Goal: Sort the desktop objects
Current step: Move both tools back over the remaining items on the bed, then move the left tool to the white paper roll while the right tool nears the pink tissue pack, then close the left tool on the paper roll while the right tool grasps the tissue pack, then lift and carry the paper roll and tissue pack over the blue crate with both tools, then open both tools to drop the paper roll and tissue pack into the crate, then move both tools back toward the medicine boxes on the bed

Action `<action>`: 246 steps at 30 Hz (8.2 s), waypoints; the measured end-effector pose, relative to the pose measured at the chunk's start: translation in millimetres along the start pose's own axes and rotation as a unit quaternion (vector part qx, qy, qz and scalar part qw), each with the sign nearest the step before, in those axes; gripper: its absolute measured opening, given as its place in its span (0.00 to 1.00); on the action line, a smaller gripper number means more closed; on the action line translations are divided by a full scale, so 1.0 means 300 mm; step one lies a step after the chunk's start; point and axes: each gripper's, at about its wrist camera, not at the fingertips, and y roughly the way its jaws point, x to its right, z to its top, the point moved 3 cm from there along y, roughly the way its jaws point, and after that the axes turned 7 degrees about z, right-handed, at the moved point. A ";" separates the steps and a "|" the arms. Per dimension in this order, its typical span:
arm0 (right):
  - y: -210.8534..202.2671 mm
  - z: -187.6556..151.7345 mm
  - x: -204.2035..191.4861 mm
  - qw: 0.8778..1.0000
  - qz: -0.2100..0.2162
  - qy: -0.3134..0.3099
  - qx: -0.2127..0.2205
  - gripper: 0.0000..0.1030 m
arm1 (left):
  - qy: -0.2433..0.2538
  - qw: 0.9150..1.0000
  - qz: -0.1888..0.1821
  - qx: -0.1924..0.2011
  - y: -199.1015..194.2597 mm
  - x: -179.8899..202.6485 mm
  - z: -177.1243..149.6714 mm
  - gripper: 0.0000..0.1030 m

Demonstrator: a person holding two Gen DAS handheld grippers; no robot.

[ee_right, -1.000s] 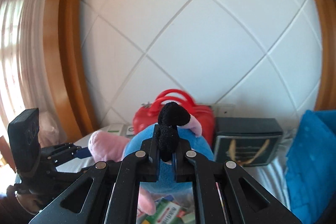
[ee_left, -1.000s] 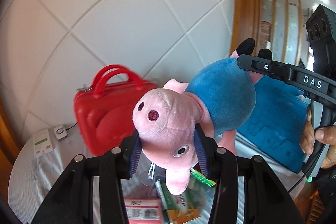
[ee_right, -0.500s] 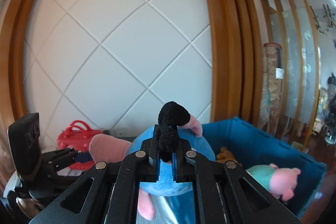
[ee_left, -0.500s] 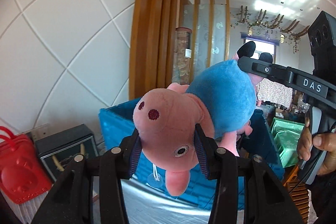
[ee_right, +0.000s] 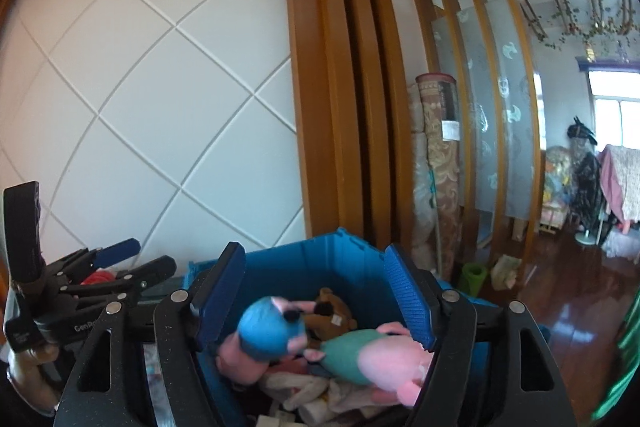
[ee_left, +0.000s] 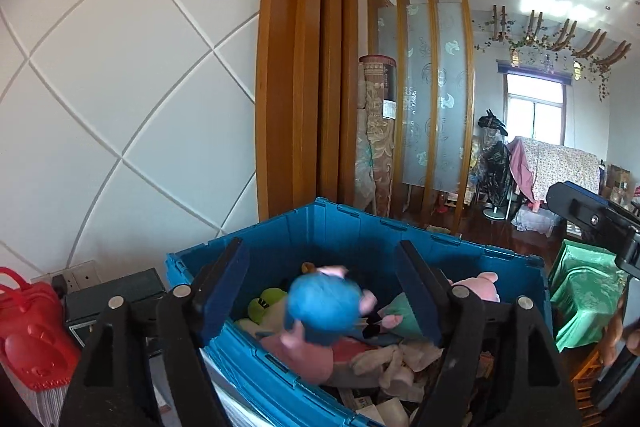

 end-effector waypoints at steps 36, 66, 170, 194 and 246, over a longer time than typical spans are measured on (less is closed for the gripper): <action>-0.006 -0.462 -0.827 0.975 0.187 -0.038 -0.111 0.91 | -0.016 0.934 0.328 -0.138 -0.671 -0.785 -0.700 0.73; 0.258 -0.844 -1.272 0.932 0.248 -0.055 -0.259 0.92 | -0.070 0.891 0.379 -0.241 -0.806 -1.284 -1.116 0.73; 0.067 -0.640 -1.223 0.963 0.170 -0.067 -0.197 0.76 | 0.063 0.989 0.047 -0.126 -0.787 -0.870 -0.796 0.43; -0.039 -0.171 -0.158 0.997 0.003 0.003 -0.073 0.78 | 0.084 0.996 -0.028 -0.029 -0.125 0.011 -0.170 0.43; 0.126 -0.111 0.061 0.998 0.049 0.038 -0.031 0.99 | 0.065 0.977 0.199 -0.038 0.174 0.015 -0.063 0.74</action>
